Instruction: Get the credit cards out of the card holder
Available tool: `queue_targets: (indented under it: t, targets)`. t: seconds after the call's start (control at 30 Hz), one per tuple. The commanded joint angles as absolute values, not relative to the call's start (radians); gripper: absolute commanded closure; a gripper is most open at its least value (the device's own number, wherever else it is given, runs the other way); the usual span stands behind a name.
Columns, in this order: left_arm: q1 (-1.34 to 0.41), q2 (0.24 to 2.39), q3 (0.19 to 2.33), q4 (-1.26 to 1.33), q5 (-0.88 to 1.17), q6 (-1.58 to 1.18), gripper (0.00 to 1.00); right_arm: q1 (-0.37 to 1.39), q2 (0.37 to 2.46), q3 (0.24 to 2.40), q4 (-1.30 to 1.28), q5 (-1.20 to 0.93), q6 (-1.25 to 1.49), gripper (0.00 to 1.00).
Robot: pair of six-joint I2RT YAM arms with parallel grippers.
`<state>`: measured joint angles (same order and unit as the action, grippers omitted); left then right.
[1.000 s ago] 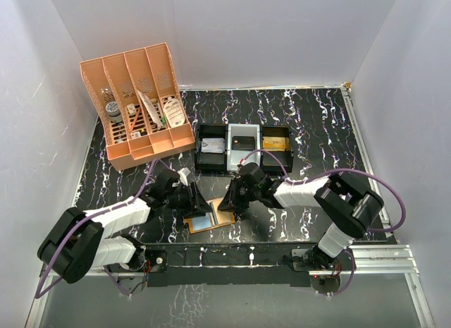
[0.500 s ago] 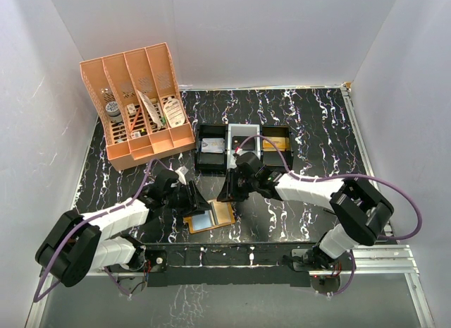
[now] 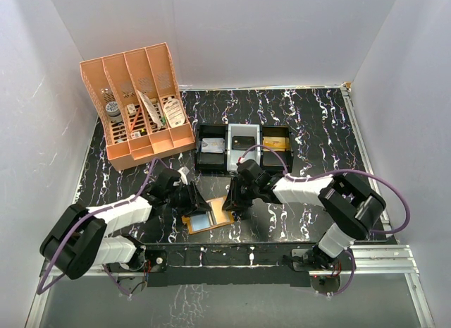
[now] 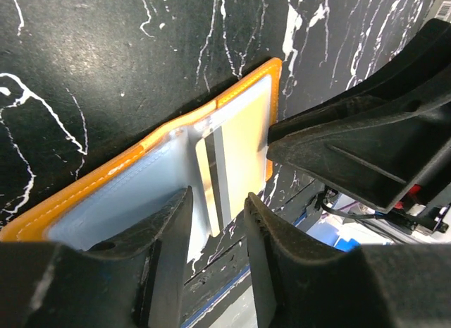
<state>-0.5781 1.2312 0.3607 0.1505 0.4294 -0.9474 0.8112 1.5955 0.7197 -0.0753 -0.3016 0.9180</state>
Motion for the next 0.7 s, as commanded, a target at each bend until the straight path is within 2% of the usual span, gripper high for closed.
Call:
queue_targets:
  t: [0.0,0.33,0.57,0.67]
  targets:
    - [-0.574,1.271,0.390,0.146,0.450,-0.954,0.69,0.808,1.608,0.694,0.016,-0.323,0.939,0.82]
    - [-0.574,1.339,0.364,0.294,0.515,-1.021,0.82,0.808,1.626,0.670,0.063,-0.361,0.983,0.87]
    - [-0.574,1.338,0.352,0.322,0.505,-1.042,0.99,0.808,1.640,0.668,0.076,-0.375,0.994,0.90]
    - [-0.574,1.334,0.360,0.334,0.511,-1.038,1.00,0.808,1.627,0.674,0.071,-0.377,0.993,0.91]
